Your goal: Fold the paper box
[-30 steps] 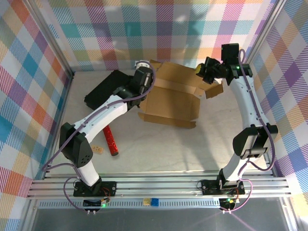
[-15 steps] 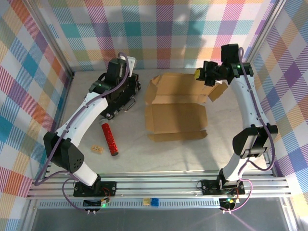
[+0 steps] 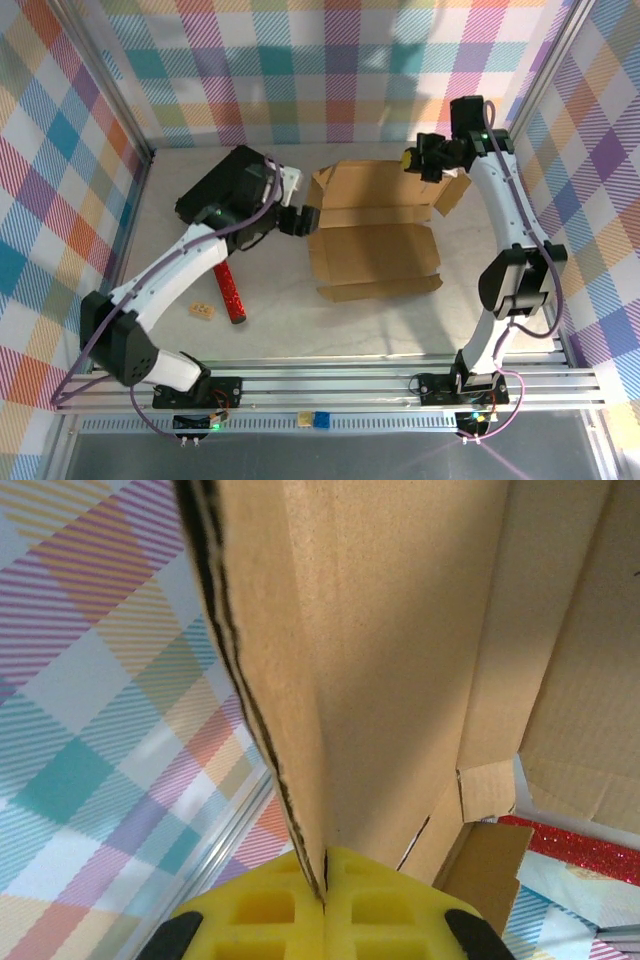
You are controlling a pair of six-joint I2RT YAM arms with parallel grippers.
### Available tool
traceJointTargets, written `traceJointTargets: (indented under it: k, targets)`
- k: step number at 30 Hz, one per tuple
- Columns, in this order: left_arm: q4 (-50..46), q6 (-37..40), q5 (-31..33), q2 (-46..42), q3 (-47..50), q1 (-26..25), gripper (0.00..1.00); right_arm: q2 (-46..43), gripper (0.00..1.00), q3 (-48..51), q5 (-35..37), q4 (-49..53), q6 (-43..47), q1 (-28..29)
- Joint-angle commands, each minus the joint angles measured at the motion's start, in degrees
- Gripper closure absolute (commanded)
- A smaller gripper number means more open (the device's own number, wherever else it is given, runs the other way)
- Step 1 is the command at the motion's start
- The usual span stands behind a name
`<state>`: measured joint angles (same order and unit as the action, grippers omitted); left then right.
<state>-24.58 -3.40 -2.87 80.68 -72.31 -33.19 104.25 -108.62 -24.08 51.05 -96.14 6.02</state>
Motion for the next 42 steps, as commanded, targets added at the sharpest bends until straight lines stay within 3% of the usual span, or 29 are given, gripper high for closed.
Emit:
traceJointTargets:
  k: [1, 4, 8, 12, 18, 23, 28, 29, 31, 33, 36, 39, 42]
  targets:
    - [11.07, -5.82, 1.78, -5.11, 5.19, -1.24, 0.08, 1.02, 1.00, -1.85, -0.27, -0.60, -2.56, 0.31]
    - [16.78, -6.34, 2.91, -5.91, 8.83, -2.71, 0.00, 1.87, 1.00, -2.50, -0.42, -0.36, -3.50, 0.28]
    - [21.36, -2.15, 11.17, -2.87, 9.94, -5.50, 0.00, 2.55, 1.00, -3.37, -1.21, 0.21, -4.19, 0.53]
    - [32.49, 2.55, 16.63, 0.90, 12.33, -6.51, 0.00, 2.63, 1.00, -3.21, -1.09, 0.41, -4.62, 0.64]
    - [32.73, 3.99, 30.40, 8.48, 7.32, -7.06, 0.00, 2.85, 1.00, -2.88, -1.92, 0.90, -4.94, 0.75]
    - [31.01, 6.38, 37.11, 12.80, 3.28, -6.98, 0.01, 2.63, 1.00, -2.80, -1.97, 0.98, -5.07, 0.75]
    - [28.89, 7.13, 32.66, 12.09, 3.27, -5.55, 0.28, 2.65, 1.00, -2.67, -2.12, 1.16, -4.78, 0.75]
    - [28.49, 7.34, 31.52, 11.75, 3.47, -5.26, 0.38, 2.63, 1.00, -2.55, -2.11, 1.16, -4.72, 0.74]
    - [27.75, 7.82, 30.12, 11.05, 4.07, -4.75, 0.68, 2.63, 1.00, -2.52, -1.86, 1.16, -4.72, 0.75]
    - [27.26, 8.78, 29.46, 10.11, 5.08, -4.37, 0.89, 2.84, 1.00, -2.65, -1.88, 1.00, -4.66, 0.75]
    - [26.06, 9.95, 25.90, 7.95, 6.36, -3.03, 1.00, 3.13, 1.00, -2.74, -2.14, 0.63, -4.08, 0.75]
    - [24.42, 10.60, 21.13, 5.46, 7.62, -0.65, 1.00, 3.42, 1.00, -2.71, -2.72, 0.37, -2.75, 0.72]
    - [23.31, 9.16, 12.46, 3.88, 9.57, 3.29, 1.00, 2.95, 1.00, -1.54, -3.11, -1.02, -0.35, 0.91]
